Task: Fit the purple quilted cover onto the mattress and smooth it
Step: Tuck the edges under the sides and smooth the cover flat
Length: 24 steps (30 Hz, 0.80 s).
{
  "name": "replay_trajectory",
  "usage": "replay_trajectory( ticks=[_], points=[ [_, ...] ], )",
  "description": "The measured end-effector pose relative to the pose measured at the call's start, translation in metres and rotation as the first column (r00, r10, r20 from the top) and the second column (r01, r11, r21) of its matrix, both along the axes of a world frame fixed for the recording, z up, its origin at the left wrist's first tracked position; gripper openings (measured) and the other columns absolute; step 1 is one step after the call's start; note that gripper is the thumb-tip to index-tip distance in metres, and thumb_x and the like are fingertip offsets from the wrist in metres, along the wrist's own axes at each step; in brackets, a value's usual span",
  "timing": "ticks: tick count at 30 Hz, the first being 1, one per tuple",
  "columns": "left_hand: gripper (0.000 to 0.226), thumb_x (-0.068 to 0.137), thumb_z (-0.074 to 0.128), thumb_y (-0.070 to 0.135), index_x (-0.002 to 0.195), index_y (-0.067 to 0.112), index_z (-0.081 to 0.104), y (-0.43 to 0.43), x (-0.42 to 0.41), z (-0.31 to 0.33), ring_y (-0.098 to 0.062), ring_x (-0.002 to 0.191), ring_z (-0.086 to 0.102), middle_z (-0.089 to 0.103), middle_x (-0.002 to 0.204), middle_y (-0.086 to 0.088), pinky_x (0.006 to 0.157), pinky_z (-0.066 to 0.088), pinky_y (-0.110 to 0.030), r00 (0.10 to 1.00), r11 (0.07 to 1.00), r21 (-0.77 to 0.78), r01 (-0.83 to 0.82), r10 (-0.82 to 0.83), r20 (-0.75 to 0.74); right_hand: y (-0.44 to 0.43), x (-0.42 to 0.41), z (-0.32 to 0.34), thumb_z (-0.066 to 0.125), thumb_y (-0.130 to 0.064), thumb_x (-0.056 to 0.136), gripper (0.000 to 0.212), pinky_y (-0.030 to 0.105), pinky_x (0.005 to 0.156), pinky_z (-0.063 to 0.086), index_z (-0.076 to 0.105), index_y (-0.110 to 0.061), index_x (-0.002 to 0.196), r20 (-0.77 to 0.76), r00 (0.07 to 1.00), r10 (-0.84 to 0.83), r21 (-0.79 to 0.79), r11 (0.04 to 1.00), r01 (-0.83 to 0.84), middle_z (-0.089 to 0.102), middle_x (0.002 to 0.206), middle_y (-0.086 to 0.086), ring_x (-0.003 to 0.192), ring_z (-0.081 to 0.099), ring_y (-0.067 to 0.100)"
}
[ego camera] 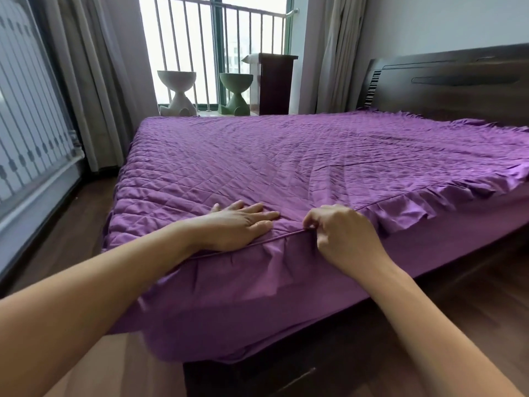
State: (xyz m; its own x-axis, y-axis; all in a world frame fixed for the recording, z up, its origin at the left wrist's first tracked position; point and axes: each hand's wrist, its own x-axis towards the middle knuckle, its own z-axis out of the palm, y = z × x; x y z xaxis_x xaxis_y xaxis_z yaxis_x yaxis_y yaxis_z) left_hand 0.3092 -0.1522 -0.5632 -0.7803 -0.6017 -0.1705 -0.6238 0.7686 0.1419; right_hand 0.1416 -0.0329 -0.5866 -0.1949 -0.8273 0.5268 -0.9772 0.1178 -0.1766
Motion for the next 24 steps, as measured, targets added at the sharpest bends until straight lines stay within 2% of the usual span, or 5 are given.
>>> replay_trajectory(
  ticks=[2,5,8,14,24],
  points=[
    [0.048,0.099,0.018,0.049,0.146,0.043,0.011,-0.003,-0.001,0.004,-0.011,0.144,-0.005,0.002,0.156,0.015,0.116,-0.005,-0.047,0.998,0.997,0.027,0.068,-0.068,0.013,-0.002,-0.004,0.005,0.041,-0.013,0.075,0.034,0.036,0.081,0.05,0.07,-0.021,0.093,0.164,0.986,0.043,-0.127,0.992,-0.022,0.072,0.096,0.002,0.095,0.063,0.025],
    [0.049,0.1,0.022,0.043,0.147,0.034,0.017,-0.017,-0.015,0.02,-0.005,0.143,0.004,0.012,0.156,0.01,0.113,-0.002,-0.025,0.994,0.993,-0.079,0.092,-0.097,-0.056,-0.022,-0.016,0.006,0.042,-0.001,0.075,0.04,0.032,0.084,0.047,0.069,-0.014,0.102,0.164,0.984,0.063,-0.212,0.977,-0.027,0.067,0.109,0.007,0.101,0.06,0.028],
    [0.049,0.098,0.02,0.049,0.146,0.043,0.014,-0.031,-0.04,0.025,-0.014,0.144,-0.004,0.007,0.157,0.011,0.113,-0.005,-0.046,0.992,0.992,-0.12,-0.043,0.029,-0.122,-0.057,-0.035,0.013,0.043,0.004,0.08,0.052,0.035,0.097,0.041,0.059,-0.016,0.125,0.092,0.995,0.05,-0.061,0.997,-0.045,0.057,0.13,0.007,0.118,0.05,0.03],
    [0.051,0.091,0.014,0.064,0.141,0.055,0.007,-0.04,-0.075,-0.015,-0.025,0.145,-0.005,0.0,0.157,0.015,0.108,-0.003,-0.067,0.987,0.988,-0.023,-0.153,0.152,-0.046,-0.085,-0.088,0.016,0.027,-0.061,0.094,0.055,0.07,0.106,0.003,0.013,-0.046,0.145,0.106,0.971,-0.213,0.613,0.783,0.105,0.004,0.158,-0.014,0.145,0.0,0.028],
    [0.066,0.076,-0.013,0.073,0.139,0.054,-0.012,-0.023,-0.068,-0.016,-0.024,0.145,-0.008,-0.007,0.157,0.013,0.112,-0.001,-0.059,0.981,0.977,-0.101,-0.189,0.192,0.014,-0.071,-0.081,0.005,0.011,-0.063,0.092,0.061,0.074,0.103,-0.003,0.0,-0.041,0.148,0.076,0.973,-0.216,0.625,0.771,0.122,-0.009,0.159,-0.008,0.144,-0.014,0.031]
  ],
)
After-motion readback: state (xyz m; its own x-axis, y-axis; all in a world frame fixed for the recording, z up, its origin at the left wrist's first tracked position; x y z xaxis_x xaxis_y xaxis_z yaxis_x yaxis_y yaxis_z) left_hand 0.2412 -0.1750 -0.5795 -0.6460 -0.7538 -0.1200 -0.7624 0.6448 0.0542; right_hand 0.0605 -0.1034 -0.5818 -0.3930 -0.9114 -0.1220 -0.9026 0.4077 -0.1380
